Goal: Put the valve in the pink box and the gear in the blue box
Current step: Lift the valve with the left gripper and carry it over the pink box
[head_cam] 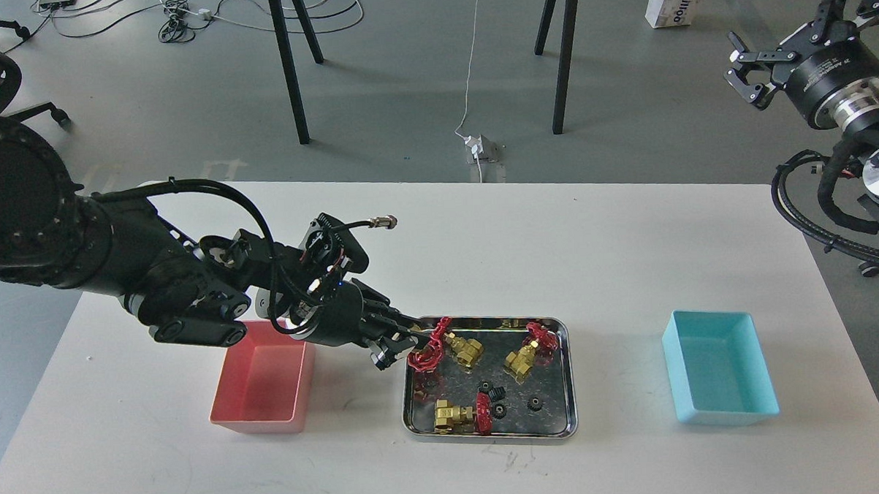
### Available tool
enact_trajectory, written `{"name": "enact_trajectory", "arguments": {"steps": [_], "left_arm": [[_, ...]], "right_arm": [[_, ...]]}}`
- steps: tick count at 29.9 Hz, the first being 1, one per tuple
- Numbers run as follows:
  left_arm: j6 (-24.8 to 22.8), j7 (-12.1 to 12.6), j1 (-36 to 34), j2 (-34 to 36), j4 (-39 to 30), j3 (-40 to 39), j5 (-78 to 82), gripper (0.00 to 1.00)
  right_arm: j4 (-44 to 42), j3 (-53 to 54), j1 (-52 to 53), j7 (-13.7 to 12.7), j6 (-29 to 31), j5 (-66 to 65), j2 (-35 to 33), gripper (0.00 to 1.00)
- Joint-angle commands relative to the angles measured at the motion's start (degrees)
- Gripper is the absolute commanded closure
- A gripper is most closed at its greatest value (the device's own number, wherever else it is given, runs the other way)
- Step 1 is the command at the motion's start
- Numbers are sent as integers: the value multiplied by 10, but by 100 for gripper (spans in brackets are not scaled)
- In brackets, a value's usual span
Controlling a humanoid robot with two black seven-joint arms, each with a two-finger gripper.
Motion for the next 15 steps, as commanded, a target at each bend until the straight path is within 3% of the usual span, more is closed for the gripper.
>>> {"name": "enact_trajectory", "arguments": {"steps": [1, 10, 15], "left_arm": [[19, 0, -28, 45, -23, 0, 0, 75], [23, 0, -75, 181, -139, 5, 55, 74], [21, 0, -87, 279, -169, 9, 120, 74]], "right_arm": [[21, -5, 48, -4, -81, 0, 1, 1], [14, -13, 83, -6, -103, -2, 6, 1], [14, -19, 75, -6, -103, -2, 6, 1]]}}
